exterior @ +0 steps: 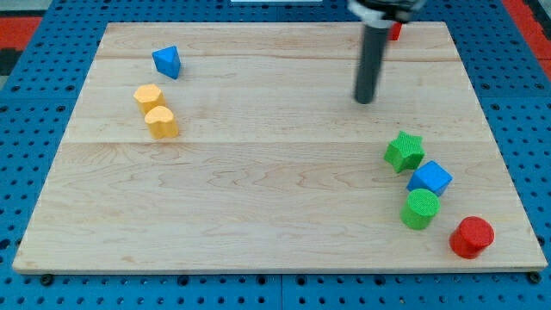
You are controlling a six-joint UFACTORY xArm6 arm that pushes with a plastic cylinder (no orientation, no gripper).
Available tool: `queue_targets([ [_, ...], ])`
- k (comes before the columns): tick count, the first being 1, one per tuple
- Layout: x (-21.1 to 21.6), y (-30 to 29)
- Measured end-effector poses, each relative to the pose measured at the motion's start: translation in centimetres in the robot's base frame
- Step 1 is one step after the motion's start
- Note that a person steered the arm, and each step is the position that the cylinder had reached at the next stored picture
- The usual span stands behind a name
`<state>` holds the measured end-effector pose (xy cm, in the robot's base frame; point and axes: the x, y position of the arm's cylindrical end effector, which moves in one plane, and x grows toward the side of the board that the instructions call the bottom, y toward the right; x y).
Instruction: Place the blue cube left to the green star
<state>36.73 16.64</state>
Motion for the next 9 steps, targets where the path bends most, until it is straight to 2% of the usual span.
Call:
queue_targets([
  [1, 2.7, 8.6],
  [2, 9.7, 9.6],
  [3, 11.2, 6.1],
  [5, 12.9, 6.7],
  [6, 16.6, 5.7],
  [7, 16.0, 2.1],
  [8, 14.8, -3.8],
  [9, 11.2, -4.7],
])
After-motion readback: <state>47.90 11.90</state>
